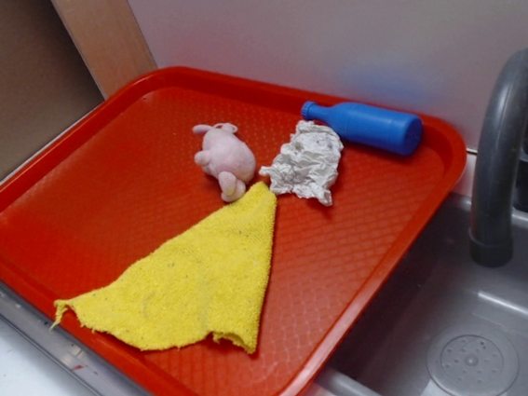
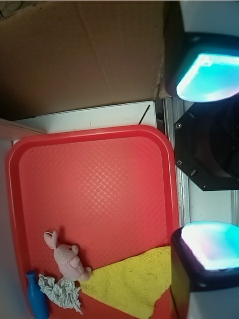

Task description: Grab the pink bunny.

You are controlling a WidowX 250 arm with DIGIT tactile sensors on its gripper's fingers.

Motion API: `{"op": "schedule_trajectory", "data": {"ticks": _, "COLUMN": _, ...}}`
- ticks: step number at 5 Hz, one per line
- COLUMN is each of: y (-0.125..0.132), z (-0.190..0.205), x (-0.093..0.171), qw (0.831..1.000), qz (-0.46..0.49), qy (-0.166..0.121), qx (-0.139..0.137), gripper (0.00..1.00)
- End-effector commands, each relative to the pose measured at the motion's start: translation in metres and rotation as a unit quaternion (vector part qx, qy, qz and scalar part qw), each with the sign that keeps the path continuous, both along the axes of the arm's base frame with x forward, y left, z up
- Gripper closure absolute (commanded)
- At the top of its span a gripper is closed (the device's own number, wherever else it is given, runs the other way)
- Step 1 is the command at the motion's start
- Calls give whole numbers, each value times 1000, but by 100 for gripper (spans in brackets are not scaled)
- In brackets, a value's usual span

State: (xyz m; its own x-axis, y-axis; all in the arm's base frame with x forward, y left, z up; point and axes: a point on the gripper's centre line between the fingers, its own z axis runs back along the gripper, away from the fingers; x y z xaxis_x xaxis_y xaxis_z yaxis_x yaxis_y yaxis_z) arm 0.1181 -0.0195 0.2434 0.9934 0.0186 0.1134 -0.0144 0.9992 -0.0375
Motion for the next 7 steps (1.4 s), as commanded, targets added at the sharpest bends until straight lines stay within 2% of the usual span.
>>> {"op": "schedule_trajectory", "data": {"ticks": 1, "y": 0, "z": 0, "x": 0, "qw": 1000, "qz": 0, "qy": 0, "qx": 0, "gripper": 0}}
{"op": "schedule_trajectory", "data": {"ticks": 2, "y": -5, "z": -19, "x": 16, "qw": 992, "qz": 125, "qy": 11, "qx": -32, "gripper": 0}}
{"op": "schedule_trajectory", "data": {"ticks": 3, "y": -30, "z": -21, "x": 35, "qw": 967, "qz": 246, "qy": -11, "qx": -69, "gripper": 0}}
{"op": "schedule_trajectory", "data": {"ticks": 4, "y": -55, "z": -24, "x": 55, "qw": 935, "qz": 338, "qy": -19, "qx": -105, "gripper": 0}}
{"op": "schedule_trajectory", "data": {"ticks": 5, "y": -82, "z": -31, "x": 76, "qw": 923, "qz": 372, "qy": -22, "qx": -97, "gripper": 0}}
{"op": "schedule_trajectory", "data": {"ticks": 6, "y": -108, "z": -49, "x": 101, "qw": 923, "qz": 372, "qy": -29, "qx": -94, "gripper": 0}}
{"op": "schedule_trajectory", "data": {"ticks": 7, "y": -134, "z": -74, "x": 121, "qw": 932, "qz": 353, "qy": -32, "qx": -70, "gripper": 0}}
